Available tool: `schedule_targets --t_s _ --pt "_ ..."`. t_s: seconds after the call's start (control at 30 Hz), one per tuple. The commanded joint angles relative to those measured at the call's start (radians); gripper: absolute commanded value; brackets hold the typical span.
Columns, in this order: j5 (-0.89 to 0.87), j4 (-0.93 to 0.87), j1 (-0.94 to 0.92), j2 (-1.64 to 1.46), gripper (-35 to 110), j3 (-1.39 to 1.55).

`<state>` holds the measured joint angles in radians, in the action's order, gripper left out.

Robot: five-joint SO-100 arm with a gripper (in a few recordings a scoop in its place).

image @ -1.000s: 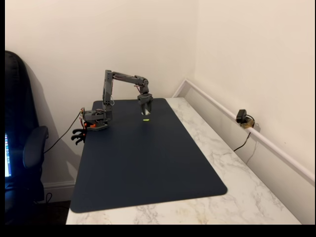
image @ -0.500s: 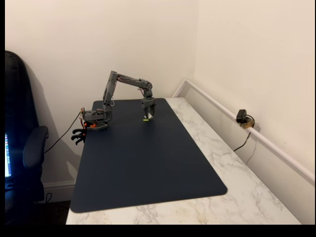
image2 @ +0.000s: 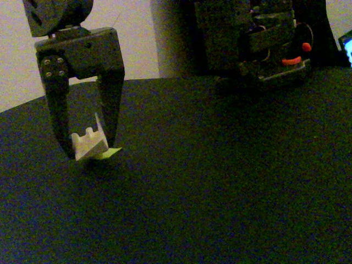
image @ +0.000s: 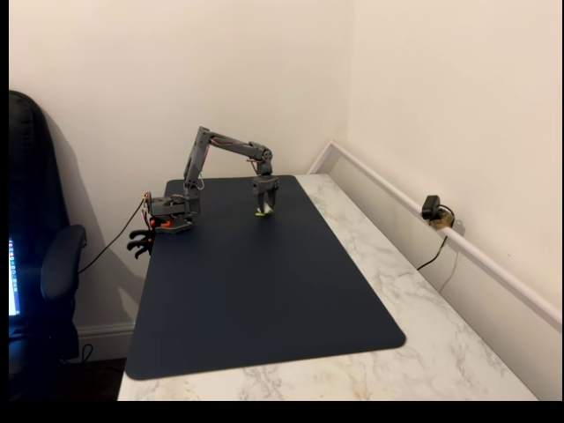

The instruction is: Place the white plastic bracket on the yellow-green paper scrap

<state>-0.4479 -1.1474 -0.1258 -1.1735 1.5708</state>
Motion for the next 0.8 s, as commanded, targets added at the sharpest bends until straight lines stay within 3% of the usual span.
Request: schedule_targets --t_s 0.0,0.3,0.47,0.77 --pt "-0.014 0.005 -0.023 -0.077 0 0.026" --pt "-0.015 0.009 -0.026 -0.087 0 0.044" --pt "-0.008 -0.028 -0.015 -0.097 43 0.04" --pt "-0.026 -0.117 -0.012 -0.261 47 0.086"
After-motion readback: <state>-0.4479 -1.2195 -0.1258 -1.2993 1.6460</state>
